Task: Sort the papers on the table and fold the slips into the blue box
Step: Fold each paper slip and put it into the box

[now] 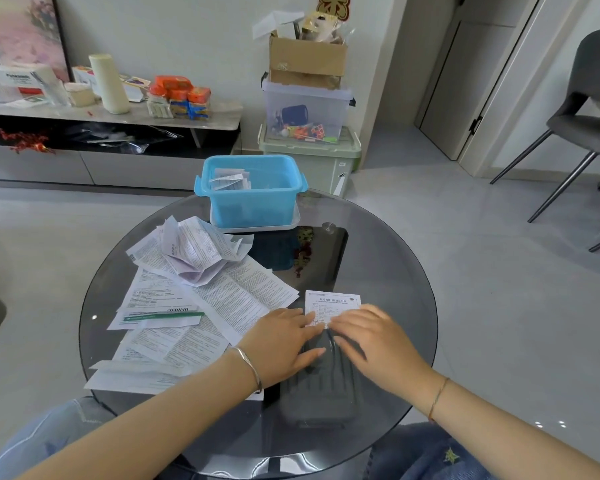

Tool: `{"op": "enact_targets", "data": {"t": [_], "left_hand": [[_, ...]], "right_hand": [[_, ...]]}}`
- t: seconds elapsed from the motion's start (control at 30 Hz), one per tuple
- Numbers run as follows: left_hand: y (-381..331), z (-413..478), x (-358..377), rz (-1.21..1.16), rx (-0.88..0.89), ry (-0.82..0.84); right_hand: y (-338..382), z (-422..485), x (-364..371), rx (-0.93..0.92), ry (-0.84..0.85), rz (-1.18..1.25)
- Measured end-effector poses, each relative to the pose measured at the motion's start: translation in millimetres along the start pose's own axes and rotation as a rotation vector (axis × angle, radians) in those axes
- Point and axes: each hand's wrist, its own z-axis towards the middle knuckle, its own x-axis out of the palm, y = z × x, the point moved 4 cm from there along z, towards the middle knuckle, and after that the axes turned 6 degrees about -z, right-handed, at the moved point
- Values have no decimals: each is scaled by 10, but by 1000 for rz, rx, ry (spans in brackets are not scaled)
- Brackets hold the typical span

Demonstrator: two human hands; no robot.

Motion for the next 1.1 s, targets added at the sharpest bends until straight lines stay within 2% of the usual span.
{"op": "enact_targets", "data": {"t": [0.2, 0.3, 0.43, 0.53, 0.67, 0.87, 1.0, 1.1], "left_hand": [[-45, -17, -26, 49, -23, 12], [-64, -9, -30, 76, -48, 73], [-105, -5, -105, 53, -112, 93], [-141, -19, -108, 10, -149, 205], [-157, -37, -115, 2, -172, 219], [-234, 48, -57, 52, -197, 231], [-236, 96, 12, 96, -204, 228], [-223, 57, -29, 95, -214, 272]], "right_hand": [[65, -38, 49, -47, -7, -114], [60, -29, 38, -52, -17, -137], [-68, -96, -6, -4, -31, -129], [-193, -204, -53, 7, -20, -143], [-322, -331, -95, 45, 12, -183], [-243, -246, -152, 84, -29, -134], [-118, -208, -30, 6, 19, -95], [-148, -228, -4, 17, 38, -78]]}}
